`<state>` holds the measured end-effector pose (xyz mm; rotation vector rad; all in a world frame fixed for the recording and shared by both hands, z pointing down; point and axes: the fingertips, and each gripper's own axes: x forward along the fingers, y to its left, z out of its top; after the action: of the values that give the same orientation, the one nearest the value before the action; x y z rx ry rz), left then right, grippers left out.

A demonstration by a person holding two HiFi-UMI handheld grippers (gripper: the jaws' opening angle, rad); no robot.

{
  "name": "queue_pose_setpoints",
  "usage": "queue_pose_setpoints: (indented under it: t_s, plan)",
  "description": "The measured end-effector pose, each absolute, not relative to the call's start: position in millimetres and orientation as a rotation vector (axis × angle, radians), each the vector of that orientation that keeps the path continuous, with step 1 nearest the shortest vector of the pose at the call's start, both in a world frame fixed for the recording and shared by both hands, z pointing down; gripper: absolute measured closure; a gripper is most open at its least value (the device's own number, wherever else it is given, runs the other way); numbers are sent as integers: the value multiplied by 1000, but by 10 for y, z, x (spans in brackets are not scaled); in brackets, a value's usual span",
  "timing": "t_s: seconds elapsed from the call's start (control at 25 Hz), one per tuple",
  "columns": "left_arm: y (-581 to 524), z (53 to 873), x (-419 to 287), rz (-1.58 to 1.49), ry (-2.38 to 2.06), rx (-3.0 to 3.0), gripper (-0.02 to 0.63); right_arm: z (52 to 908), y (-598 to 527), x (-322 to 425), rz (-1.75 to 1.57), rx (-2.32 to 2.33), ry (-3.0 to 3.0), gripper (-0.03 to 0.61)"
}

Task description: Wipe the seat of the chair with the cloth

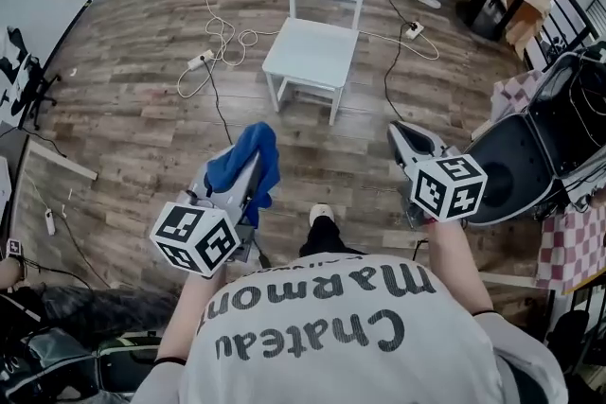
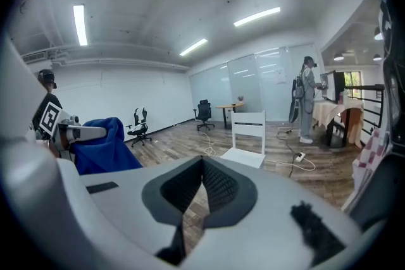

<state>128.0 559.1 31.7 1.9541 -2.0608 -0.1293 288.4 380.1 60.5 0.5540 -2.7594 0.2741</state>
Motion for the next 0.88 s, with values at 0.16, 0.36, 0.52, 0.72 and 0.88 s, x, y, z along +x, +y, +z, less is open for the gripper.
queue_pose_setpoints:
  t_s: [0.16,0.36,0.52,0.72,0.88]
  plan:
    - [5182,318,948,-162,-2074,1911,523,602,3338,2583,277,540,-2754,565]
    - [4697,343,546,-165,-2070,1887,523,560,2812,2186,270,526,-2746,565]
    - [4326,421,257,-159,-2065,1877,523,565,2425,1913,257,520,-2740,565]
    - [3897,499,12,-139,-2054,1892,523,597,1966,1674,243,539,-2735,565]
    - [3607,467,-148,-161,-2025,1906,525,561,1694,1482,263,539,-2750,565]
